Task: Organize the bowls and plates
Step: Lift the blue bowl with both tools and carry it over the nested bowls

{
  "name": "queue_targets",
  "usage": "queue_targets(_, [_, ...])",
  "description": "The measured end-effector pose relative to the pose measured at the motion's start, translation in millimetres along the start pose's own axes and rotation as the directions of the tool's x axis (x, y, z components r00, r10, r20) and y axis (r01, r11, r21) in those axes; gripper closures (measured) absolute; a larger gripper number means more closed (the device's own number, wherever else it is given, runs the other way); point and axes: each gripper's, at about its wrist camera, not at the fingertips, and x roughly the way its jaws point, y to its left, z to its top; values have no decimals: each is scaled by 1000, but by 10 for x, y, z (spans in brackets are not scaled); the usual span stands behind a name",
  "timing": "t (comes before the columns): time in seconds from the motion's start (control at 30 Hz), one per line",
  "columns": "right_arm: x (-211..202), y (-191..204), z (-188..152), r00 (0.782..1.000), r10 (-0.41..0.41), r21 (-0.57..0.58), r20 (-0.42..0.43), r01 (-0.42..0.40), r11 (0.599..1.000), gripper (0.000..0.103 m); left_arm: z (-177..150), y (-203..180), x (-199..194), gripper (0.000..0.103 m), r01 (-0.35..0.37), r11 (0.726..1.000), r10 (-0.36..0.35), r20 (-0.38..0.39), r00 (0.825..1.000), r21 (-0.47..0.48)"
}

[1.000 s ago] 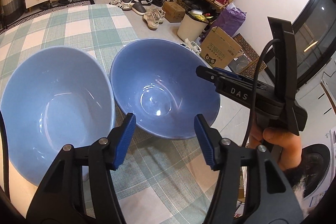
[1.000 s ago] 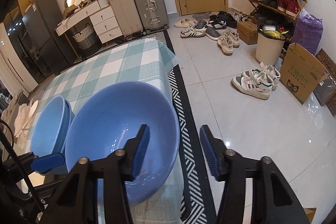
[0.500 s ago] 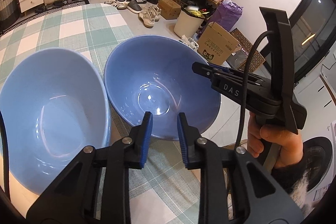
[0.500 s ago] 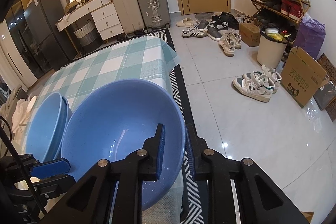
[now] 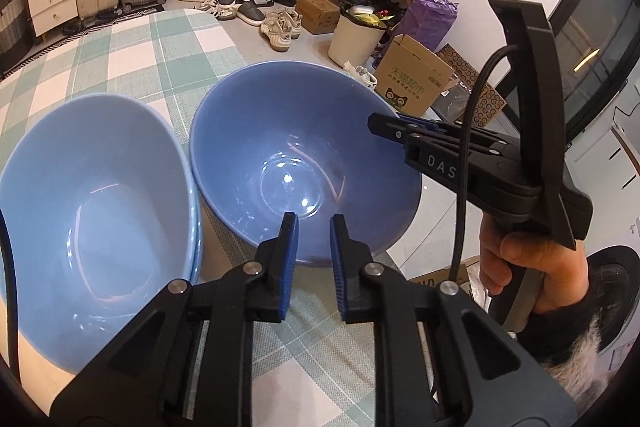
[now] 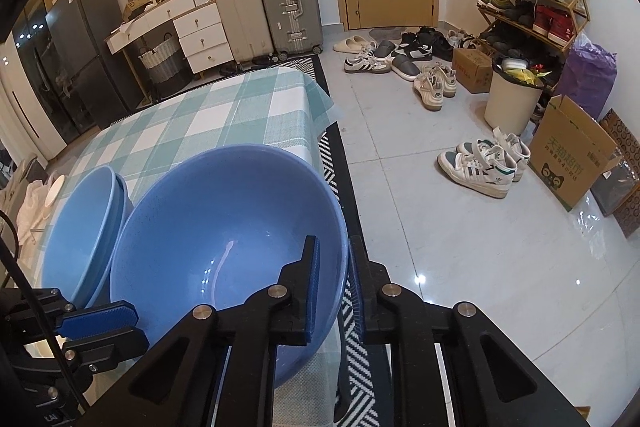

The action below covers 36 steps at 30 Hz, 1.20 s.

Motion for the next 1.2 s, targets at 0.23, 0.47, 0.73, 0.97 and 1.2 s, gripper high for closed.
queue_targets(0.23, [22,-25,-13,1000,-1,9,-9,1,1000,89,-28,134,-120,72,10,998,-11,0,1000,-61])
queue_targets(0.47, [76,-45,-24,1000,-4,22,-18,5,1000,88,-74,224,-170,56,22,995,-23,-11,1000,-93])
queue_targets(0.73, [116,-59,-34,1000,1,15,-20,-1,1000,88,-56,152,-59,56,-18,997,17,-11,1000,-74])
queue_targets(0.97, [126,-63,-55,1000,-8,2,-18,8,1000,88,11,99,20,56,-41,998,40,-12,999,-48])
queue_targets(1.2, [96,-105,-81,999,-28,-6,-21,28,1000,88,55,36,84,57,-64,998,64,-6,998,-11])
